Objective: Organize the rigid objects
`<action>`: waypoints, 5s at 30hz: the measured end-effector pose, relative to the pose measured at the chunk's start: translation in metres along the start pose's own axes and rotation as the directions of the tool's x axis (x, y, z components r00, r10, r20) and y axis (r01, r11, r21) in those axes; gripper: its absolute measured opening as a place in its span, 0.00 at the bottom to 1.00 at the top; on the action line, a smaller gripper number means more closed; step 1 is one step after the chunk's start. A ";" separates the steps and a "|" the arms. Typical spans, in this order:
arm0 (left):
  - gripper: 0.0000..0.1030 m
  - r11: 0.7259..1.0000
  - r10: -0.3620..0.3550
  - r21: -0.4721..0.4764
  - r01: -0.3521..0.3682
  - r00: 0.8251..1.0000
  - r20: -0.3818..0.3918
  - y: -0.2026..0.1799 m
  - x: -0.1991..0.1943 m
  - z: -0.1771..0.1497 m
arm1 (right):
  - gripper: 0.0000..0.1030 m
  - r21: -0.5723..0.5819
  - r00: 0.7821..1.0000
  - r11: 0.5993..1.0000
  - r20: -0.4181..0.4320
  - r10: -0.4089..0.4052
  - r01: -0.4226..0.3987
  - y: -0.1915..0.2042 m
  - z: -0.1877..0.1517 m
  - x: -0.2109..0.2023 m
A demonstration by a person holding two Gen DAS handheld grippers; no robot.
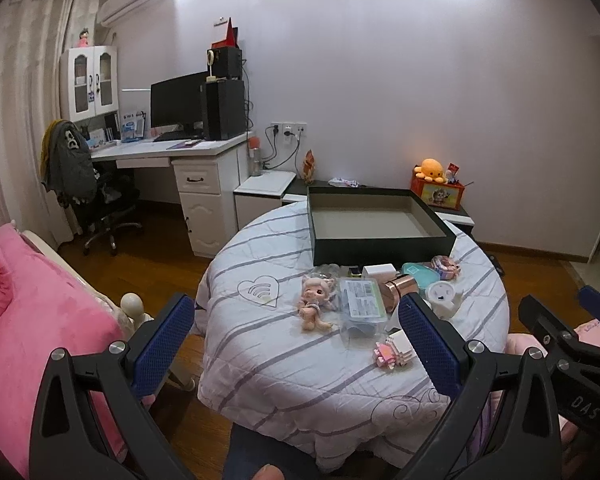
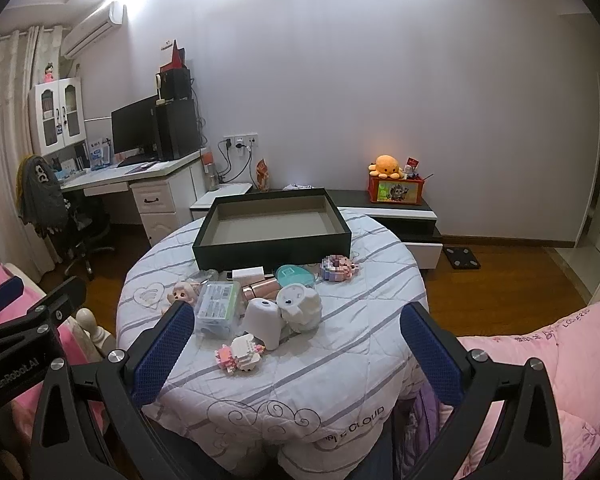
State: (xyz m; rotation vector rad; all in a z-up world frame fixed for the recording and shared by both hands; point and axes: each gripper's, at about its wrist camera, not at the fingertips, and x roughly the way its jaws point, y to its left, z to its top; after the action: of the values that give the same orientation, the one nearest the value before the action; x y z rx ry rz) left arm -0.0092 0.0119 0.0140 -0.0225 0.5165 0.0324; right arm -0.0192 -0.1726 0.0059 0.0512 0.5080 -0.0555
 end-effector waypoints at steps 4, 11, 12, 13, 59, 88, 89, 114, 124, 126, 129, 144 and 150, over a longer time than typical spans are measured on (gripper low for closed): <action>1.00 1.000 -0.004 0.004 0.004 1.000 -0.005 -0.001 0.001 -0.001 | 1.00 0.001 1.000 1.000 0.004 -0.002 0.002 0.000 0.000 0.000; 1.00 1.000 -0.003 0.003 0.003 1.000 -0.007 0.001 0.002 -0.003 | 1.00 0.001 1.000 1.000 0.006 -0.002 0.002 0.000 0.000 0.000; 1.00 1.000 -0.006 0.002 0.006 1.000 -0.007 0.002 0.001 -0.004 | 1.00 0.002 1.000 1.000 0.005 -0.001 0.001 0.000 0.000 0.000; 1.00 1.000 -0.009 0.000 0.009 1.000 -0.008 0.003 0.002 -0.005 | 1.00 0.002 1.000 1.000 0.007 0.000 0.000 0.000 0.000 -0.001; 1.00 1.000 0.010 0.019 -0.006 0.979 -0.203 0.012 0.135 -0.035 | 1.00 -0.004 0.983 1.000 -0.181 -0.016 0.015 -0.023 -0.025 0.101; 0.93 0.993 -0.112 -0.016 0.114 0.925 -0.363 0.007 0.265 -0.038 | 0.83 0.118 0.937 0.989 -0.327 0.122 -0.088 -0.038 -0.014 0.217; 0.90 0.992 -0.120 -0.020 0.122 0.925 -0.361 0.006 0.266 -0.037 | 0.77 0.121 0.936 0.988 -0.328 0.130 -0.094 -0.038 -0.013 0.218; 0.45 0.975 -0.224 -0.079 0.209 0.906 -0.359 0.008 0.255 -0.032 | 0.44 0.140 0.897 0.979 -0.398 0.192 -0.147 -0.047 -0.020 0.244; 0.45 0.977 -0.213 -0.084 0.196 0.918 -0.335 0.015 0.235 -0.024 | 0.44 0.143 0.903 0.969 -0.357 0.240 -0.201 -0.048 -0.010 0.225; 0.45 0.977 -0.213 -0.083 0.197 0.923 -0.321 0.017 0.229 -0.019 | 0.44 0.142 0.903 0.967 -0.350 0.249 -0.211 -0.047 -0.008 0.222; 0.45 0.978 -0.210 -0.071 0.198 0.931 -0.299 0.016 0.220 -0.007 | 0.44 0.153 0.902 0.960 -0.334 0.274 -0.235 -0.044 -0.003 0.216; 0.45 0.975 -0.217 0.007 0.220 0.966 -0.137 -0.026 0.224 0.094 | 0.44 0.054 0.927 0.945 -0.185 0.326 -0.322 -0.020 0.093 0.224; 0.45 0.973 -0.227 0.005 0.229 0.966 -0.124 -0.046 0.264 0.123 | 0.45 0.038 0.932 0.952 -0.195 0.304 -0.302 -0.020 0.121 0.272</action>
State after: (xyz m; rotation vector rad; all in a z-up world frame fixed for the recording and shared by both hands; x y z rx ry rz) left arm 0.2827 -0.0237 -0.0093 -0.0652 0.6341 -0.2003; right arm 0.2755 -0.2107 -0.0216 0.1437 0.6953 0.2535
